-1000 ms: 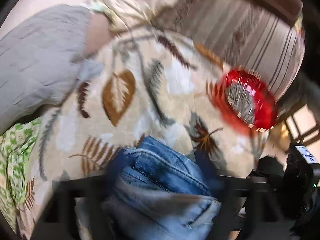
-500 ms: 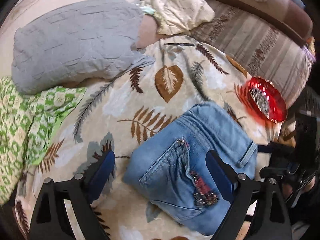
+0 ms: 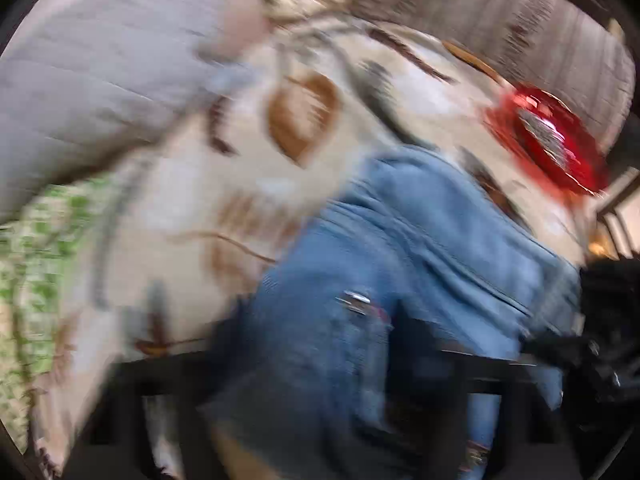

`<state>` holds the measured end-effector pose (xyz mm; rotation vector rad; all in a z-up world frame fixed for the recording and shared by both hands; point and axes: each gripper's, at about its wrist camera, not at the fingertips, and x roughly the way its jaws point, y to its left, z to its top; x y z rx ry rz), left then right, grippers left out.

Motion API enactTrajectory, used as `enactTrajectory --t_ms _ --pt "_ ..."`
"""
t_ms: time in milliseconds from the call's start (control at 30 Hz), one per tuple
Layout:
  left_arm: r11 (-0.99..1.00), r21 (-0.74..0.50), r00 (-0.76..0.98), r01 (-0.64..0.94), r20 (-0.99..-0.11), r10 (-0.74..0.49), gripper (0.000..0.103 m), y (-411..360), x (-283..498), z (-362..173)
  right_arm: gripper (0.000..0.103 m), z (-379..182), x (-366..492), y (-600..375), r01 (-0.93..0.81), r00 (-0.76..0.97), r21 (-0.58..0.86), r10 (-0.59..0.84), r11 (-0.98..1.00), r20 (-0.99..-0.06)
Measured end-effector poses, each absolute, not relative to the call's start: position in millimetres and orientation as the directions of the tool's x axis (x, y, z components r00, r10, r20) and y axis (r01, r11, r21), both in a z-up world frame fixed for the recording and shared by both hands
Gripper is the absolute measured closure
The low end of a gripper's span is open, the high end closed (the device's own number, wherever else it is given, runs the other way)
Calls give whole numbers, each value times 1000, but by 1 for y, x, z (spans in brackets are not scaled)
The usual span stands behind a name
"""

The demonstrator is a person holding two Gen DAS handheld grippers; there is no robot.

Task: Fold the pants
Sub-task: 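Grasp the jeans bundle with both grippers and square its edges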

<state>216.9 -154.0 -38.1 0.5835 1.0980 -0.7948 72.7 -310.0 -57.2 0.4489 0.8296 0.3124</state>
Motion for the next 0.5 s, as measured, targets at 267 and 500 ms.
enactTrajectory --t_ms 267,500 --pt "589 24 275 808 -899 -341 68 -162 197 1 76 -18 60 -321 -147 715 432 397 890 -575" --pt "586 -31 267 809 -870 -415 69 -187 197 18 76 18 44 -347 -128 787 384 329 914 -521"
